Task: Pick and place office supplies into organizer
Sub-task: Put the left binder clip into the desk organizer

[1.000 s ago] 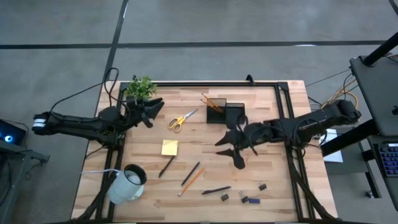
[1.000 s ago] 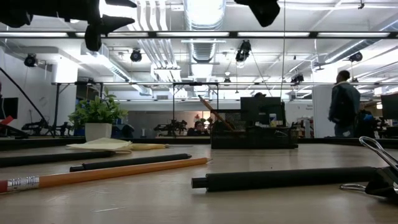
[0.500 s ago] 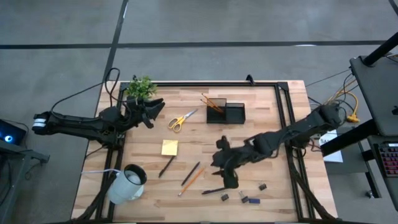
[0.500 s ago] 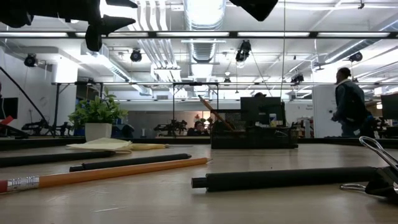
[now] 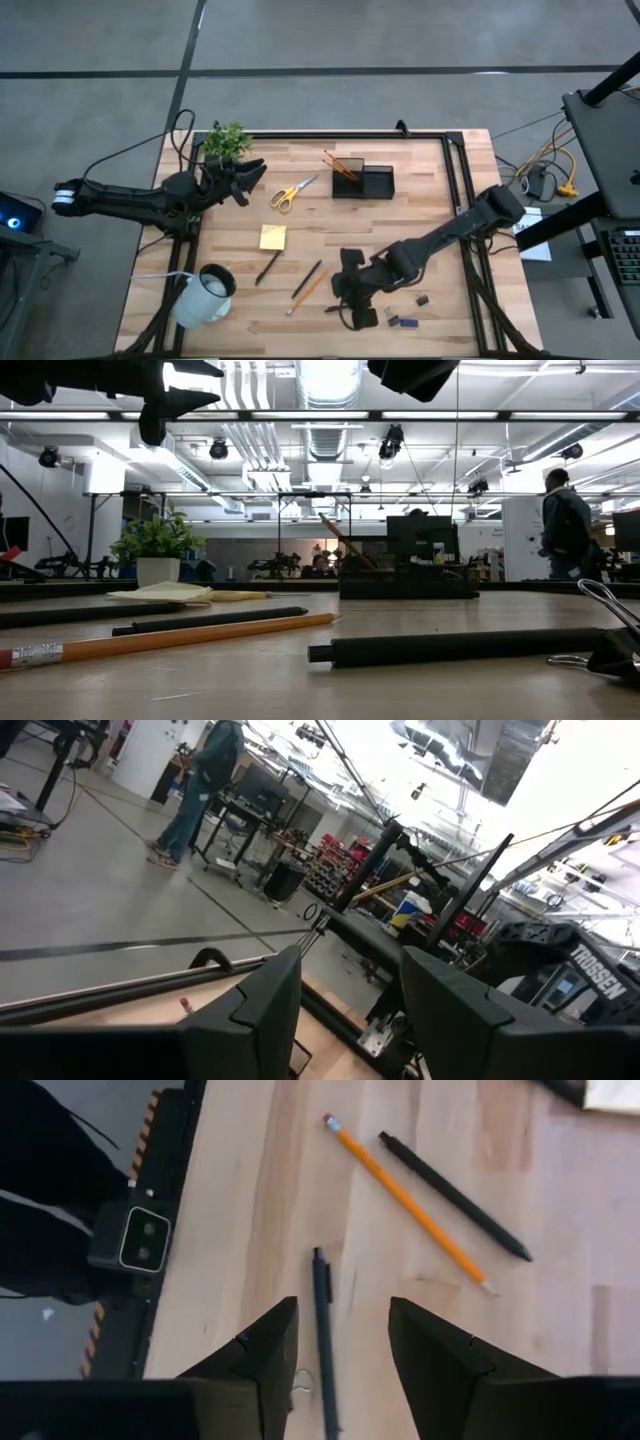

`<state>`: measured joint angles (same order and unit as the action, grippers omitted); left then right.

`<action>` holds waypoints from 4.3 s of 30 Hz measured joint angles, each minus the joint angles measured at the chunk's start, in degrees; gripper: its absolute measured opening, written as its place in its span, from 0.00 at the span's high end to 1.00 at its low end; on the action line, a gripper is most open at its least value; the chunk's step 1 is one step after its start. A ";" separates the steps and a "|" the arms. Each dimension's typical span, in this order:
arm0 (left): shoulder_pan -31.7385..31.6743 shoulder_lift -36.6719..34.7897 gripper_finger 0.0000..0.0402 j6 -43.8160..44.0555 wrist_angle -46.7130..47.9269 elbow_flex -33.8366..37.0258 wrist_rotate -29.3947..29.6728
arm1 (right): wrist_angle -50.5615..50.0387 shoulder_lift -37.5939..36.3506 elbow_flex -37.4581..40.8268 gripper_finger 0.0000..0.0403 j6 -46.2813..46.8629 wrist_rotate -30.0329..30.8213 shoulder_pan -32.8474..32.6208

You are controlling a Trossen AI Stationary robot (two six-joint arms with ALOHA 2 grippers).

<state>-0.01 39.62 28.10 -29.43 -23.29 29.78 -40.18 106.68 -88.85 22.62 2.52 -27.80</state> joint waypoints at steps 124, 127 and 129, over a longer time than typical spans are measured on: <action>-0.01 2.36 0.61 -0.51 -0.05 0.00 0.11 | 13.70 6.94 16.12 0.89 -6.13 -20.56 -0.04; -0.02 2.36 0.61 -0.50 -0.04 0.00 0.06 | 13.74 6.94 16.12 0.92 -6.13 -20.59 -0.04; 0.00 2.36 0.61 -0.52 -0.06 0.00 -0.11 | 13.78 6.94 16.12 0.94 -6.11 -20.66 -0.04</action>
<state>-0.01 41.98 27.58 -29.50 -23.29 29.67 -26.39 113.62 -72.73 16.51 -18.14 -27.83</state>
